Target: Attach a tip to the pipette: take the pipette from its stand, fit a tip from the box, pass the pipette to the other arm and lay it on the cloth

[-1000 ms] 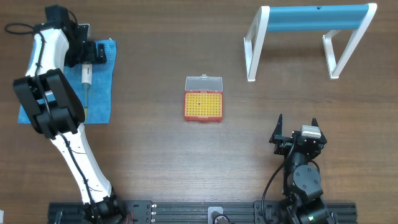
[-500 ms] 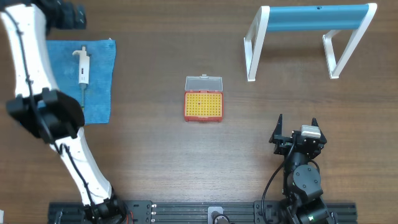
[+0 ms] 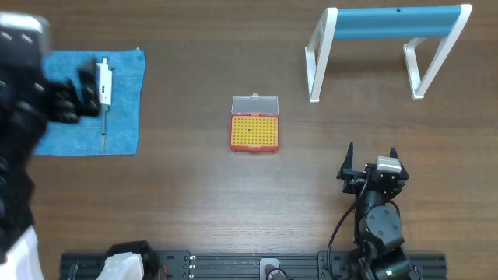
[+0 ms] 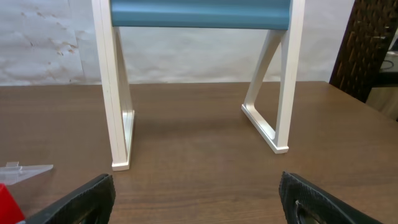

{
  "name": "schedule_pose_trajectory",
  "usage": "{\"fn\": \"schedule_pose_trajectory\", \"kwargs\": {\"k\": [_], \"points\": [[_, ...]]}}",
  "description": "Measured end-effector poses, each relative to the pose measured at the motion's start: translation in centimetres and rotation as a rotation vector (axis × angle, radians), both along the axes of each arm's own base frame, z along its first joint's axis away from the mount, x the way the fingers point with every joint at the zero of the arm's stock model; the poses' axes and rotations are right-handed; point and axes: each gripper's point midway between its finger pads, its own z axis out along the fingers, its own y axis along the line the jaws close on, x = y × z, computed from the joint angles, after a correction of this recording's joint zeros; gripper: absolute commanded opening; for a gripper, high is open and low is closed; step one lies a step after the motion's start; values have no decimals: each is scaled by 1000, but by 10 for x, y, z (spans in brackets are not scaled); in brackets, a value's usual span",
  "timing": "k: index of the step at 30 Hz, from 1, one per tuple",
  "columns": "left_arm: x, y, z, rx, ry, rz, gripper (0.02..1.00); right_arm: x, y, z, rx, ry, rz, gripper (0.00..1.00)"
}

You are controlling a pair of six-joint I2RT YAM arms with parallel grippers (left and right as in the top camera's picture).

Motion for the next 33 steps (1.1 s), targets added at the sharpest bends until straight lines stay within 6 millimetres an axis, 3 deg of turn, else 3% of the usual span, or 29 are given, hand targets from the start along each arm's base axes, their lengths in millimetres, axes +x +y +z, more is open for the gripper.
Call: {"fn": "schedule_pose_trajectory", "kwargs": {"k": [2, 5, 8, 16, 18, 21, 24, 28, 29, 33], "points": [[-21, -32, -29, -5, 60, -114, 998, 0, 0, 0, 0, 0, 0, 869], [-57, -53, -62, -6, 169, -210, 998, 0, 0, 0, 0, 1, 0, 869], [-74, -48, -83, 10, 268, -190, 998, 0, 0, 0, 0, 1, 0, 869], [-75, -16, -82, 98, 258, -37, 998, 0, 0, 0, 0, 1, 0, 869], [-90, -7, -70, 94, 185, 9, 998, 0, 0, 0, 0, 1, 0, 869], [-91, -3, -27, 75, -102, 46, 996, 0, 0, 0, 0, 1, -1, 869], [-91, -4, -6, 15, -354, 62, 998, 0, 0, 0, 0, 1, -1, 879], [-62, -17, -37, -99, -526, 6, 998, 0, 0, 0, 0, 0, 0, 869], [-55, -22, -55, -126, -545, -23, 998, 0, 0, 0, 0, 0, -1, 869], [-50, -32, -89, -197, -661, -85, 998, 0, 0, 0, 0, 1, -2, 869]]}}
